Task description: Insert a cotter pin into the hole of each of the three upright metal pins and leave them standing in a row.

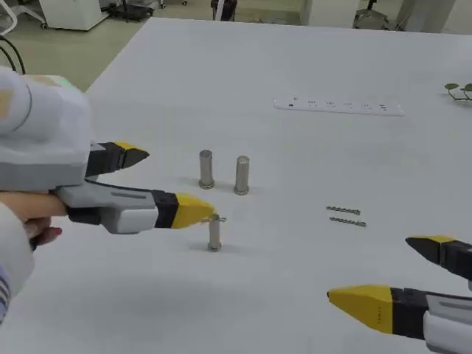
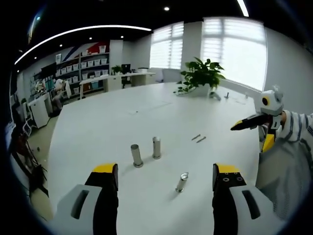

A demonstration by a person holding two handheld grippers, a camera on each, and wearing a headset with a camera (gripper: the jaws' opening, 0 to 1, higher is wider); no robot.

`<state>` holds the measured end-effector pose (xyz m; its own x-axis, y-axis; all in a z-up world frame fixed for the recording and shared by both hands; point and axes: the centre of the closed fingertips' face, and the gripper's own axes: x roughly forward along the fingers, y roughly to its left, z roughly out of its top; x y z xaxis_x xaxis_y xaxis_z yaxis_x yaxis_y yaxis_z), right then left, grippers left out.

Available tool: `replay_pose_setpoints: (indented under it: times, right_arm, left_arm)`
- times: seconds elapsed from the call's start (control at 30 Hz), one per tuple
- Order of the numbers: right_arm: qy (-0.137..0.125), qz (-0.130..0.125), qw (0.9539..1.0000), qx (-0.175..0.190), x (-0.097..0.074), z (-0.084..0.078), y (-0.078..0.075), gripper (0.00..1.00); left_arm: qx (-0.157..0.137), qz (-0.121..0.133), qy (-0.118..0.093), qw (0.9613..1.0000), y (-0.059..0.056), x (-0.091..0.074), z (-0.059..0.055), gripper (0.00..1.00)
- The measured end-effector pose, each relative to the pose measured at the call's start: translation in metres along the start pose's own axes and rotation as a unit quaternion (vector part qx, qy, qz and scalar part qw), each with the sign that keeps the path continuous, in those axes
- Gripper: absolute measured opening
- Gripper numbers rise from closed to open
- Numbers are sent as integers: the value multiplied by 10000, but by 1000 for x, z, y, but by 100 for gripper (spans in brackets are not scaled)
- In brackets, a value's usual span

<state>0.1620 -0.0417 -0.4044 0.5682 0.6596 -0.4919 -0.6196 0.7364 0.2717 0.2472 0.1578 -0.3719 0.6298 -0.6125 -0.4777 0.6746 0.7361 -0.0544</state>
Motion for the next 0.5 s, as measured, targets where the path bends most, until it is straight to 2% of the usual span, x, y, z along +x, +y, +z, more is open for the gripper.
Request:
replay_pose_setpoints:
  times: [0.1,0.27,0.4,0.5]
  right_arm:
    - [-19,-48,10000,-3,-4,0,-1,98]
    - [-42,-117,9998,159,-7,-3,-5,98]
    - [3,-124,9996,239,-9,-9,-7,98]
    - [32,-159,9996,220,-10,-10,-9,98]
  left_arm:
    - [52,62,10,10000,9,5,5,75]
    - [13,230,92,9997,27,18,8,65]
    - [22,203,68,9998,34,28,11,56]
    - [129,180,132,9997,39,37,8,52]
